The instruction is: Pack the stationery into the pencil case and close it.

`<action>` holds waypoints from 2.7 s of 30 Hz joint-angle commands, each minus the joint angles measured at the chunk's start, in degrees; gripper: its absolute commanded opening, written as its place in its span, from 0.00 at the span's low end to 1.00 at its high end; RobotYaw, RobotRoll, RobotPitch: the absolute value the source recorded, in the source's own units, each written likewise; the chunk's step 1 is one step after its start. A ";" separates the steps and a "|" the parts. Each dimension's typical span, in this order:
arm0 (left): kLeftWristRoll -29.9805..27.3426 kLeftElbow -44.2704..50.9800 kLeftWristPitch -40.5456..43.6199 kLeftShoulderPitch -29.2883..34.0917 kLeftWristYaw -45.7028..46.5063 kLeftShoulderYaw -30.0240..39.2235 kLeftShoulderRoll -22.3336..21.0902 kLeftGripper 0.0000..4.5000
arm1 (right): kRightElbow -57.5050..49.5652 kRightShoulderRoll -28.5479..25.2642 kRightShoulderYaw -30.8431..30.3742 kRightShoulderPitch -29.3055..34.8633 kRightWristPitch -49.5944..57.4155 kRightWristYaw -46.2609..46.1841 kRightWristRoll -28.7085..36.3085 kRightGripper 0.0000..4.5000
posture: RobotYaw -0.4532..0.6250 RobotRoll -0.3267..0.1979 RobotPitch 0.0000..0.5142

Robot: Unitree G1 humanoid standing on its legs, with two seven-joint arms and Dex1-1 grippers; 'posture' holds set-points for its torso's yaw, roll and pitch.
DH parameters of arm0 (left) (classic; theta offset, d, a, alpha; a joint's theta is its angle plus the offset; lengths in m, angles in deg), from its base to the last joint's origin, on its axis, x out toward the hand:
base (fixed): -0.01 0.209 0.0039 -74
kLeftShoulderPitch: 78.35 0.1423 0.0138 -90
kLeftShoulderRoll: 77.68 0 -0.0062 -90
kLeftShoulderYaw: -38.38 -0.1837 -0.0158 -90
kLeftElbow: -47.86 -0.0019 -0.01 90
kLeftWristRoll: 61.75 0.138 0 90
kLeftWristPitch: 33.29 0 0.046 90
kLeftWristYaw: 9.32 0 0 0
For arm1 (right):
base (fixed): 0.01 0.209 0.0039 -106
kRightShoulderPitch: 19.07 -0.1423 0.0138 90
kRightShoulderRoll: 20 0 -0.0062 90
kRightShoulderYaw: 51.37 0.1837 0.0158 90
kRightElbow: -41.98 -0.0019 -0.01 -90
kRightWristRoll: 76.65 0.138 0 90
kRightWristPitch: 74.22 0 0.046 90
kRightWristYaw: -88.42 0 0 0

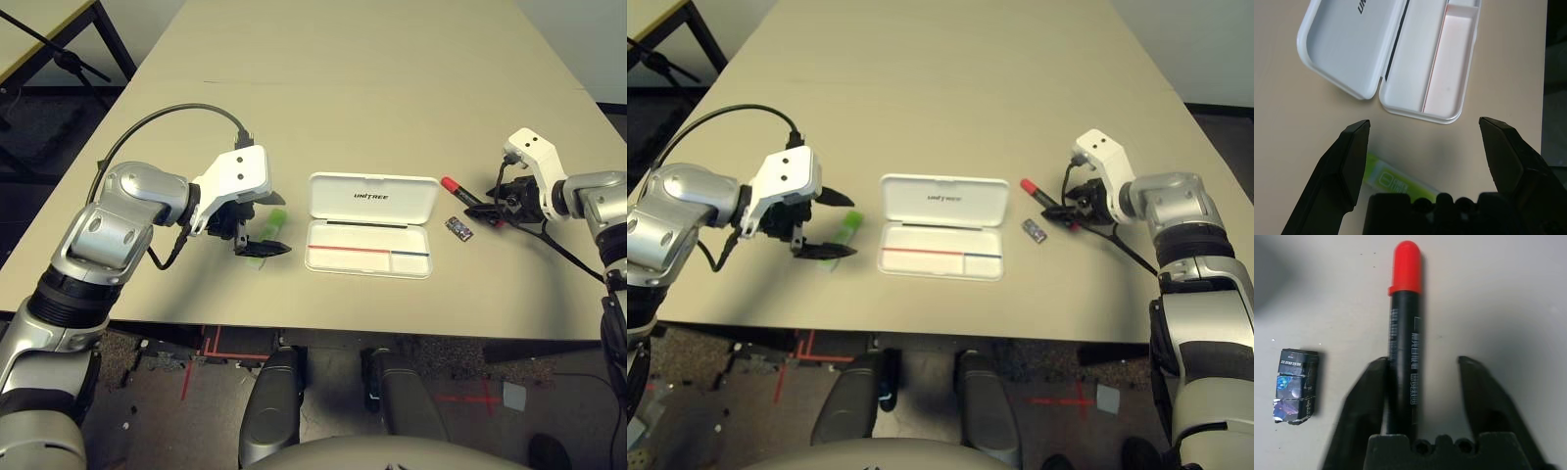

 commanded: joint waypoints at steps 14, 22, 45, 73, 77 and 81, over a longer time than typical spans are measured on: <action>-3.78 -3.14 -3.36 1.49 -3.11 0.52 -1.01 1.00 | -29.98 -19.20 1.29 17.24 3.42 22.85 4.78 0.11 | 0.59 0.62 0.33; -5.42 -2.71 -2.14 3.30 -3.18 1.90 -2.36 1.00 | -46.72 -30.63 2.06 26.19 11.67 28.37 10.78 0.11 | 0.55 0.62 0.33; -7.03 4.85 3.38 8.47 4.15 4.42 -3.60 1.00 | -55.54 -2.57 -14.14 9.68 15.60 15.33 8.49 0.11 | 0.63 0.62 0.32; -6.09 5.17 18.89 5.73 21.69 3.25 1.32 1.00 | -46.14 6.69 -18.08 5.63 5.83 11.55 1.39 0.59 | 0.64 0.62 0.30; -6.39 5.25 24.18 4.46 26.23 4.01 4.03 1.00 | -45.54 6.64 -16.49 5.63 5.55 12.41 3.24 0.93 | 0.64 0.62 0.31; -6.66 5.65 28.14 3.40 29.78 4.97 5.74 1.00 | -45.47 4.76 -13.43 7.00 2.25 13.90 5.85 0.99 | 0.64 0.62 0.31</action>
